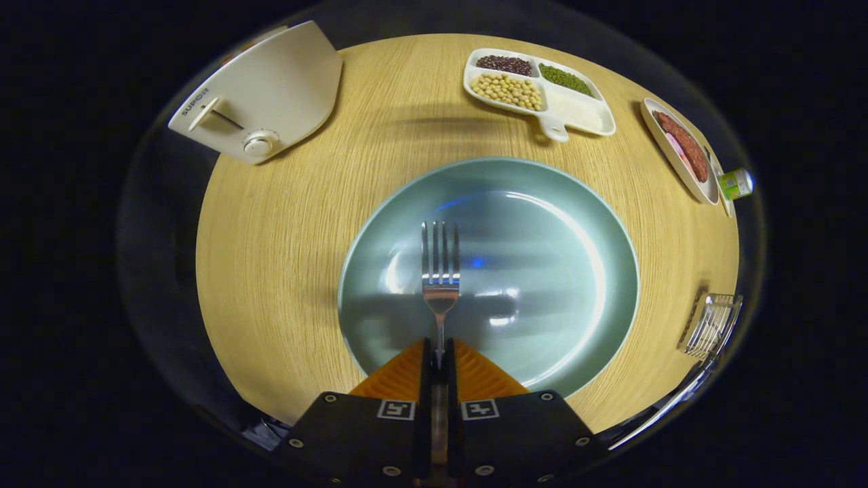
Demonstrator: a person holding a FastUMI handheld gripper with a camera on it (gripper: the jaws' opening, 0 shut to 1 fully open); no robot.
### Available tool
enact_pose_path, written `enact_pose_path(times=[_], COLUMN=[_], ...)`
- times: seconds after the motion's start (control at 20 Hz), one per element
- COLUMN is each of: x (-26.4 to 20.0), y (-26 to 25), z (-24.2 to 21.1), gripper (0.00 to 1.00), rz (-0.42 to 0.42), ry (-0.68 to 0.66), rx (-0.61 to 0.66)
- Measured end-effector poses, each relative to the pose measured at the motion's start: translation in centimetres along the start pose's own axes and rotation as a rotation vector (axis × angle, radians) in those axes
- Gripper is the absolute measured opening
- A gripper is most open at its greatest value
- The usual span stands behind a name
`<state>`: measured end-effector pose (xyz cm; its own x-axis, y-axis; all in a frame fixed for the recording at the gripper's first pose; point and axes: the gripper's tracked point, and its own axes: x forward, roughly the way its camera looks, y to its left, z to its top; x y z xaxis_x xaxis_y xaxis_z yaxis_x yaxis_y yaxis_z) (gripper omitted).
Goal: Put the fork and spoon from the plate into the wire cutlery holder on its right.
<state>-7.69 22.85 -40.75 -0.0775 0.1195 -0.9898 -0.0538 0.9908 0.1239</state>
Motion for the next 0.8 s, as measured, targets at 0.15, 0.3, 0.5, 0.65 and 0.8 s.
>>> enact_pose_path(times=[0.15, 0.3, 0.5, 0.65, 0.8], x=[-0.1, -1.2, -4.7, -8.3, -10.7], y=[0.2, -0.9, -2.4, -4.7, -8.6], z=[0.3, 1.3, 2.2, 1.5, 0.4], gripper=[0.05, 0.04, 0.04, 0.04, 0.04], rz=[0.062, 0.057, 0.066, 0.077, 0.051], ry=[-0.025, -0.108, -0.219, -0.294, -0.324], rx=[0.058, 0.062, 0.077, 0.117, 0.143])
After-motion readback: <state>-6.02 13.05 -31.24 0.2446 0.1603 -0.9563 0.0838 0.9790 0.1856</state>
